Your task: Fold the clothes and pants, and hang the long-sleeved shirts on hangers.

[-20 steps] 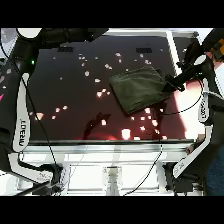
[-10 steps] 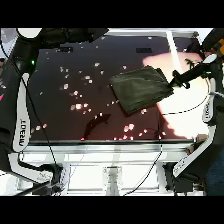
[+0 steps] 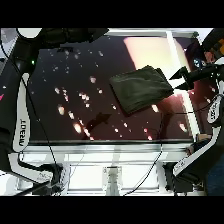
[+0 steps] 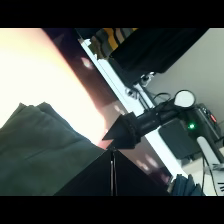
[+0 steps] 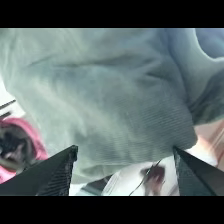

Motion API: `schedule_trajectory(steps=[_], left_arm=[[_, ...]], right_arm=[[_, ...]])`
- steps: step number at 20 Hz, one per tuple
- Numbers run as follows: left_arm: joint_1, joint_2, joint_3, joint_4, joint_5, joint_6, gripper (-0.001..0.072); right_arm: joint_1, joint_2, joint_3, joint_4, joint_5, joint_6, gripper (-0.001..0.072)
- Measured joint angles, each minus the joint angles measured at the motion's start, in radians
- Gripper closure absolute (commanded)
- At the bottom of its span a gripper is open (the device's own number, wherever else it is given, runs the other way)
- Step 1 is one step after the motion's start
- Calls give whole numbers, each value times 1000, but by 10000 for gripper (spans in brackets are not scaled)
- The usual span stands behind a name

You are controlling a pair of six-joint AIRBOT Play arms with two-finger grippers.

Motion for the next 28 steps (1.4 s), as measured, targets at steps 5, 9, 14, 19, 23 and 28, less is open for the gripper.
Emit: schedule_trajectory(steps=[5,9,14,19,23,28], left_arm=[[0,0,0,0,0,0,664],[0,0,0,0,0,0,664],[0,0,0,0,-6,0,664],[-4,0,0,0,-32,0,665],[-19,-1,0,0,-41,0,664],[-27,-1,0,3,-44,0,664]], right_arm=[[-14,-50,-12,-20,57,17,19],[-32,-71,-14,-32,73,28,20],[-32,-111,-14,-11,72,31,20],[-21,-159,-14,2,54,16,21],[10,-177,-13,28,-7,-19,26],[66,-182,-12,53,-120,-46,169]])
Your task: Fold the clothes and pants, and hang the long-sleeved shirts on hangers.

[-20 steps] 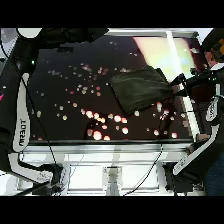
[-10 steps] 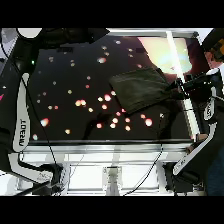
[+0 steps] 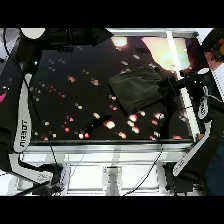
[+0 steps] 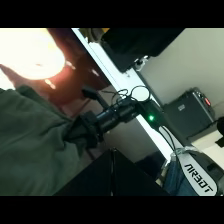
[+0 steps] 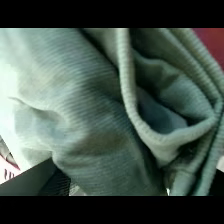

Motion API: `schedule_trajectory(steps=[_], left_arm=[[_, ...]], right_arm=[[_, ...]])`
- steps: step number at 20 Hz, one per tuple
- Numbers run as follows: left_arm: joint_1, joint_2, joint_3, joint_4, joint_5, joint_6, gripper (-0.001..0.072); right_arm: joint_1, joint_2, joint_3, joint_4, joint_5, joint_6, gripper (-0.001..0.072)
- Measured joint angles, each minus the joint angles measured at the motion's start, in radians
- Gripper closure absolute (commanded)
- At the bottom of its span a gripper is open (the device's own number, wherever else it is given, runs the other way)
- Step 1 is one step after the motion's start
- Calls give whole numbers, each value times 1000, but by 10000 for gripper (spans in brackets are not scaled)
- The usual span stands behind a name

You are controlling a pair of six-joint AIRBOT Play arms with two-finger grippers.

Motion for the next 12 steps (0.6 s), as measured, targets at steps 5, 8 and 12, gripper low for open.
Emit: schedule_trajectory(steps=[5,8,12], left_arm=[[-1,0,0,0,0,0,665],[-1,0,0,1,0,0,664],[-1,0,0,0,0,0,664]], right_arm=[[27,-2,9,-17,-79,-8,698],[16,16,52,-20,-51,-7,698],[-60,106,82,-65,-31,2,700]])
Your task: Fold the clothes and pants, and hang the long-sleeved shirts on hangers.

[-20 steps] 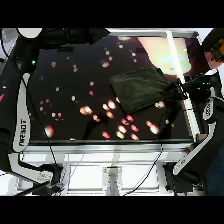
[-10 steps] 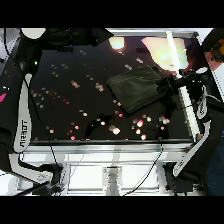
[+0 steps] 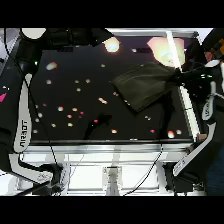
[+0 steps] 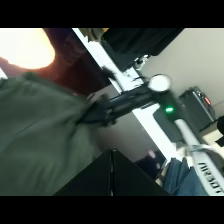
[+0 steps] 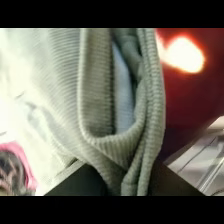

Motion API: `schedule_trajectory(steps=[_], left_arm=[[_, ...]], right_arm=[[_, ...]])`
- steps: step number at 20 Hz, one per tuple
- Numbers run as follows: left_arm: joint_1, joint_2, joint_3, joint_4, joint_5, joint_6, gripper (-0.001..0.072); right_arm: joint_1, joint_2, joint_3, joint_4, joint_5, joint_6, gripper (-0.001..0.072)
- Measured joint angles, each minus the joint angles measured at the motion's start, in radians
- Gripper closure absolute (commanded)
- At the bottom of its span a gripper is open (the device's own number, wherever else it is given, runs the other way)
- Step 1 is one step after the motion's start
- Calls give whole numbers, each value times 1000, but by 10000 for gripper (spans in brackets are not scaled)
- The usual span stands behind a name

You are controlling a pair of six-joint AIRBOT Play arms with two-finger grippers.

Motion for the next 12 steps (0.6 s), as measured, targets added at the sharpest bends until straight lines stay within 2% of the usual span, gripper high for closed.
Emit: schedule_trajectory(steps=[6,12], left_arm=[[0,0,0,0,0,0,664],[0,0,0,0,0,0,664]], right_arm=[[-241,126,10,-150,49,44,700],[-510,172,10,-402,221,87,699]])
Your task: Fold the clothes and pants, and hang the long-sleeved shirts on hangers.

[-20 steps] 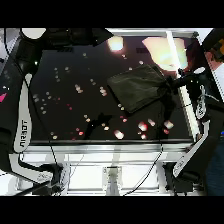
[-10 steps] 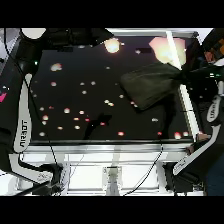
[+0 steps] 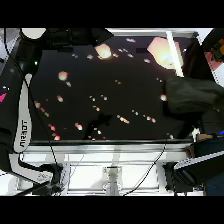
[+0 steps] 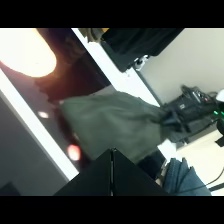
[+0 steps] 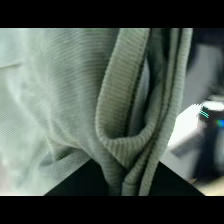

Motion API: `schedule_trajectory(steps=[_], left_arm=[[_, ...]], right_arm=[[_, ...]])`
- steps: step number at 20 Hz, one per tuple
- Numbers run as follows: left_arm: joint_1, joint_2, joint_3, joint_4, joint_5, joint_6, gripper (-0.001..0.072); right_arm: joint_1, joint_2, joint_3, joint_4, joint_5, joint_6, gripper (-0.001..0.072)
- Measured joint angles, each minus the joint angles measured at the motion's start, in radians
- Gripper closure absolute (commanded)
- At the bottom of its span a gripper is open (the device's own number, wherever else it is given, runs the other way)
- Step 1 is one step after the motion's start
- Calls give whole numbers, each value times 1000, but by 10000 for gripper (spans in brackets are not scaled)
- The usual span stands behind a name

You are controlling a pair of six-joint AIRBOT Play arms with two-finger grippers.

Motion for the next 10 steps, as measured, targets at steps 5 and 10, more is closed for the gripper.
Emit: schedule_trajectory(steps=[5,10], left_arm=[[0,0,0,0,0,0,665],[0,0,0,0,0,0,664]], right_arm=[[-131,10,-2,-135,76,10,699],[-165,11,-2,-224,95,10,639]])
